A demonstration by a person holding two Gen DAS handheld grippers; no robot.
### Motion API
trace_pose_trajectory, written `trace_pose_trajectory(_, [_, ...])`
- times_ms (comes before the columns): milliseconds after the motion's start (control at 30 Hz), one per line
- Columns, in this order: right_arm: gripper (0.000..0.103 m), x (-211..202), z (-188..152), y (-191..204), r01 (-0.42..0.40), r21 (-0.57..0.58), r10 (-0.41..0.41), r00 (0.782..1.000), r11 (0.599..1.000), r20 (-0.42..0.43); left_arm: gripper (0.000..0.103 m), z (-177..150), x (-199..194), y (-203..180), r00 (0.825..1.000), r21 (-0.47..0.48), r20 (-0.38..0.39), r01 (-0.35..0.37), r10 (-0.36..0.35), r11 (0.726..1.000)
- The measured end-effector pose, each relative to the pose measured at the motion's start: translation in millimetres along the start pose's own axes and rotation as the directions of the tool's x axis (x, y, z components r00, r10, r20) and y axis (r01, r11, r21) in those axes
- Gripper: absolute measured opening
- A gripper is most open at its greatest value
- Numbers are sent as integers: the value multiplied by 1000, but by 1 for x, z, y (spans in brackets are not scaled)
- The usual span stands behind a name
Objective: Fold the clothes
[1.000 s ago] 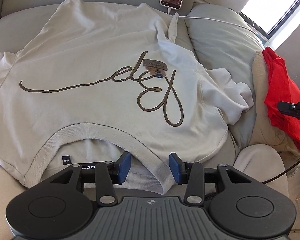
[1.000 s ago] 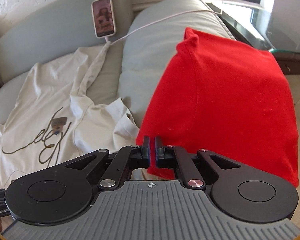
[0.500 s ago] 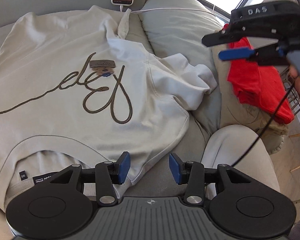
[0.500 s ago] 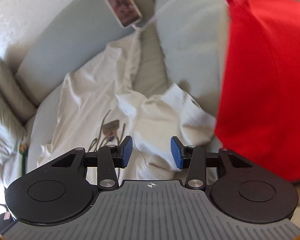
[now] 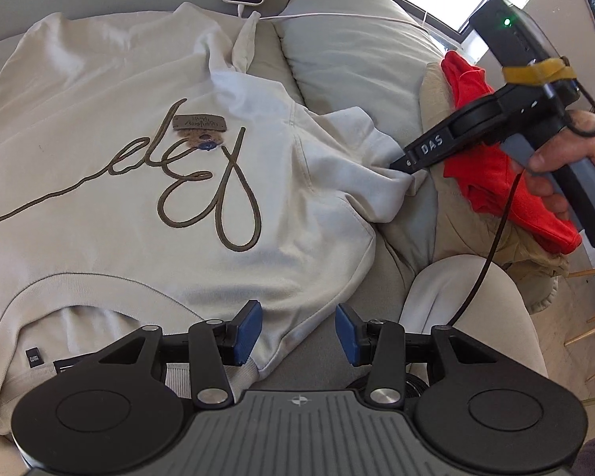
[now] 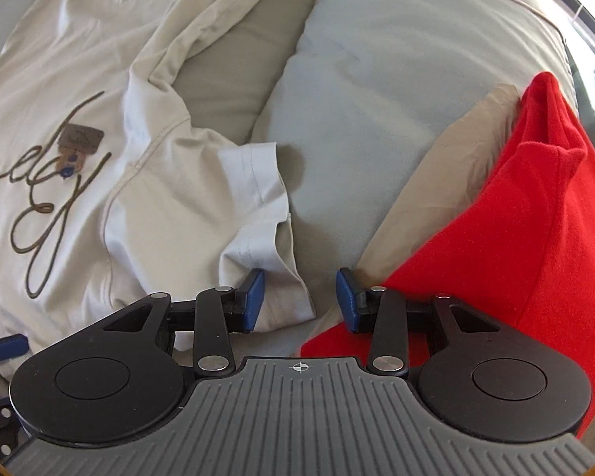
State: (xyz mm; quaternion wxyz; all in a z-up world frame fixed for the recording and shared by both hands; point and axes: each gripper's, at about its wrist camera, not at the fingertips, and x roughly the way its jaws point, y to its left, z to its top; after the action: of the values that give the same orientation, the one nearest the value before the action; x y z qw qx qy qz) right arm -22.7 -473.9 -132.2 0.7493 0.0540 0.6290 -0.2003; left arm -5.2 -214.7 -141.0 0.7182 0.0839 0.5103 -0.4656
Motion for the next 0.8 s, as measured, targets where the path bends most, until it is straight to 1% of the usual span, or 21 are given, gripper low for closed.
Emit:
trace_pose_trajectory(67, [43,7,-4,11,39,-60,-39,999,997,12,41,-1,0,1,1000,-4,3,1,-1,1000])
trace_pose_trajectory(100, [46,9,-7,17,51,-78,-49,998,996,28,42,-1,0,1,1000,-6,4,2,-2,1000])
trace_pose_trajectory(200, [46,10,-15,27,93,-128,-86,995,987,60,42,-2,0,2,1000,-13,6,1,-1,1000])
trace_pose_trajectory(267, [38,8,-19,27,107,-143,-98,993,984,70,42,-2,1,2,1000,-16,8,-1,1,1000])
trace_pose_trajectory(300, [18,7,-21,26,103,-148,-94,993,984,72,42,-2,1,2,1000,-18,9,-1,1,1000])
trace_pose_trajectory(333, [8,4,-22,24,85,-150,-75,995,985,72,42,-2,1,2,1000,-18,10,0,0,1000])
trace_pose_trajectory(400, [5,-5,-26,21,67,-150,-54,995,986,88,42,-2,0,3,1000,-21,10,3,-3,1000])
trace_pose_trajectory(433, [4,-11,-27,20,71,-139,-56,993,988,108,42,-2,1,4,1000,-20,8,4,-4,1000])
trace_pose_trajectory(533, [4,-41,-30,16,133,-79,-115,972,988,204,42,-2,2,2,1000,-4,-7,-1,1,1000])
trace_pose_trajectory(600, [4,-56,-28,10,175,-47,-160,960,983,228,42,-1,4,-1,1000,19,-18,-7,7,1000])
trace_pose_trajectory(667, [4,-54,-24,5,219,-44,-204,953,975,222,42,0,6,-4,999,48,-32,-11,13,999])
trace_pose_trajectory(700, [4,-49,-23,3,227,-46,-213,955,973,208,42,0,7,-6,999,65,-39,-13,16,998])
trace_pose_trajectory(767, [4,-36,-19,4,254,-50,-241,952,966,189,42,1,8,-9,998,103,-52,-18,24,995])
trace_pose_trajectory(800, [4,-26,-17,8,282,-68,-267,948,957,175,42,1,8,-9,998,110,-54,-19,25,994])
